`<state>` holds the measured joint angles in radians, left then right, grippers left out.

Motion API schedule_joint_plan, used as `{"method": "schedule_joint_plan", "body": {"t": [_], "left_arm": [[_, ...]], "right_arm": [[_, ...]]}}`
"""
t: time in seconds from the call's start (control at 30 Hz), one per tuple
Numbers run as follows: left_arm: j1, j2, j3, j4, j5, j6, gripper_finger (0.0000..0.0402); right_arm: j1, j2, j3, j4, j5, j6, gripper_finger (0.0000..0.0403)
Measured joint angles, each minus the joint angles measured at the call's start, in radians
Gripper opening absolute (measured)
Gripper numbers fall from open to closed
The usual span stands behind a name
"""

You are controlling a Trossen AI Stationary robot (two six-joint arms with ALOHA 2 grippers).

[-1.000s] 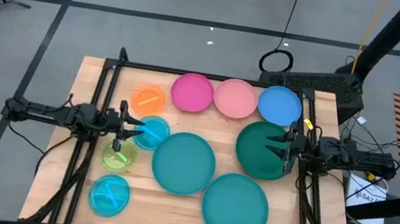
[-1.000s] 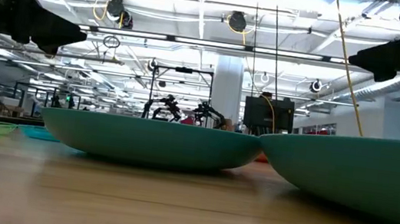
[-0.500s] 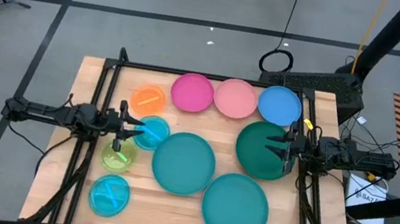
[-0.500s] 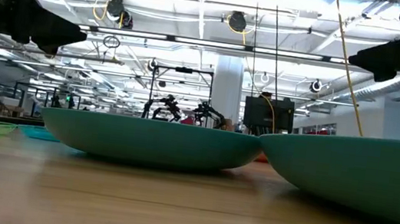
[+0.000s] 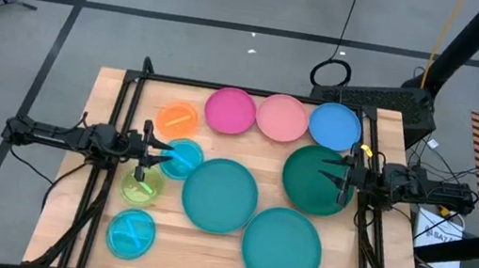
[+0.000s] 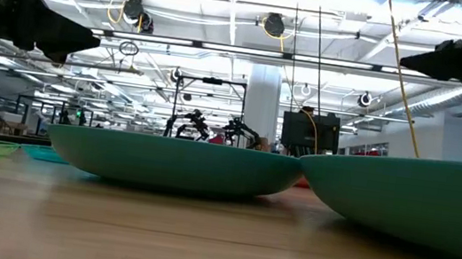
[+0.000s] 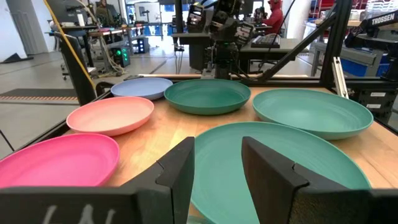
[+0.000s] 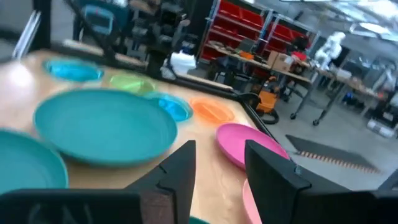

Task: Stack plastic plates
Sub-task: Stack the top dark blue plate on top of the green plate

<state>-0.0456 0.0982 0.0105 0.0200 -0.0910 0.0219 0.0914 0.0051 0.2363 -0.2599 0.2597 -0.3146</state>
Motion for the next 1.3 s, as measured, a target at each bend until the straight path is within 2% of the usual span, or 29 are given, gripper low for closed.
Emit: {"method": "schedule_joint_plan", "body": {"t": [0.27,0.4,0.47,0.57,0.63,0.83,0.97,1.07,1.17,1.23,1.3], "left_arm": [[0.0,0.0,0.0,0.0,0.0,0.0,0.0141],[0.0,0.0,0.0,0.0,0.0,0.0,0.0141],[0.0,0.0,0.0,0.0,0.0,0.0,0.0141],[0.0,0.0,0.0,0.0,0.0,0.0,0.0141],[0.0,0.0,0.0,0.0,0.0,0.0,0.0141],[0.0,0.0,0.0,0.004,0.0,0.0,0.0141],[0.0,0.0,0.0,0.005,0.0,0.0,0.0141],[0.0,0.0,0.0,0.005,0.0,0.0,0.0141],[0.0,0.0,0.0,0.005,0.0,0.0,0.0141],[0.0,0.0,0.0,0.006,-0.002,0.002,0.0141],[0.0,0.0,-0.001,0.013,-0.046,0.022,0.0141]], "right_arm": [[0.0,0.0,0.0,-0.001,0.007,-0.094,0.0132],[0.0,0.0,0.0,0.004,0.085,-0.108,0.0132],[0.0,0.0,0.0,-0.001,0.081,-0.036,0.0132],[0.0,0.0,0.0,0.015,0.08,0.19,0.0132],[0.0,0.0,0.0,0.039,0.08,0.274,0.0132],[0.0,0.0,0.0,0.218,0.08,0.175,0.0126],[0.0,0.006,0.0,0.329,0.08,0.175,0.0123],[0.0,0.01,0.0,0.375,0.08,0.248,0.0123],[0.0,0.01,0.0,0.376,0.08,0.407,0.0123],[0.0,0.011,0.0,0.376,0.082,0.439,0.0123],[0.0,0.018,0.0,0.377,0.08,0.449,0.0123]]}}
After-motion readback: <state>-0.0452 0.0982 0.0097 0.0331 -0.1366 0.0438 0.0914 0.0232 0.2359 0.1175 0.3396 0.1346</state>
